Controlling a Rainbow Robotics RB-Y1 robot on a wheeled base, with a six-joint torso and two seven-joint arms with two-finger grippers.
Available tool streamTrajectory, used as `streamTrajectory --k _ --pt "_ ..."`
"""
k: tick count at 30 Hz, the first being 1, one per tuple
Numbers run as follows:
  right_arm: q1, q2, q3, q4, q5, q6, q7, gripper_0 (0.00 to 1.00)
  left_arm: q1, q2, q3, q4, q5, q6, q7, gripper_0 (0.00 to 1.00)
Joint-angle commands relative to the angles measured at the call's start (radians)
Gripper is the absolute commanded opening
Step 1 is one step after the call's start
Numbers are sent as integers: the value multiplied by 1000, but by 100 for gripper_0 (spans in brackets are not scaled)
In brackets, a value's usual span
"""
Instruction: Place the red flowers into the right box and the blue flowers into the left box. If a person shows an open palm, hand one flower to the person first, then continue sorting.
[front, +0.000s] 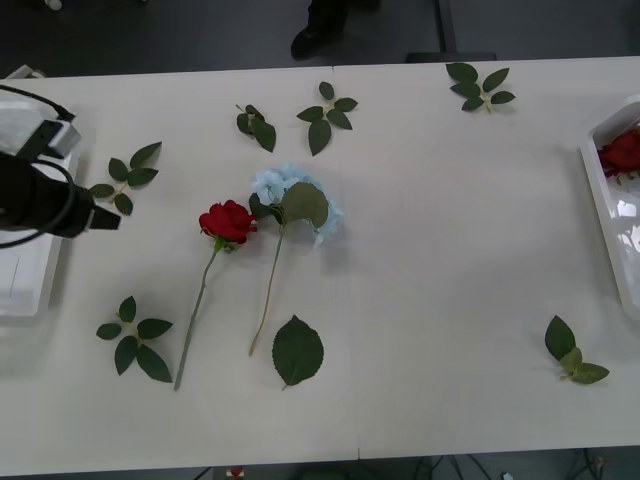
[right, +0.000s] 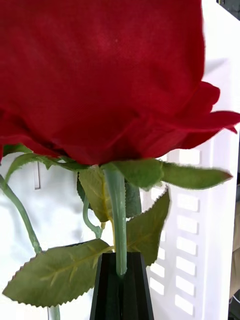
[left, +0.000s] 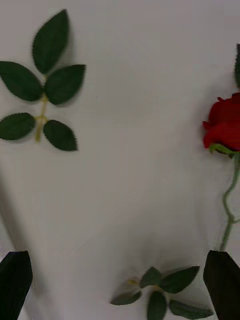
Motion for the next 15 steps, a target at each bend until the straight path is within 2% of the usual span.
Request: streamTrajectory --k 1,2,4,8,15 --pt "-43 10 -1 -6 17 -11 -10 37 92 -97 0 -126 -64 -27 -31 100" --pt "-42 10 1 -6 19 -11 -10 45 96 -105 -8 -135 -75 -27 -29 100" --pt "-43 5 -1 -6 26 -15 -4 74 96 -127 -51 -152 -115 -29 -25 100" --pt "-47 -13 -2 -7 -1 -15 30 99 90 -162 -128 -153 -186 -78 -12 100" --pt "-66 -67 -30 -12 -202 31 255 100 62 -222 -226 -124 -299 -112 8 100"
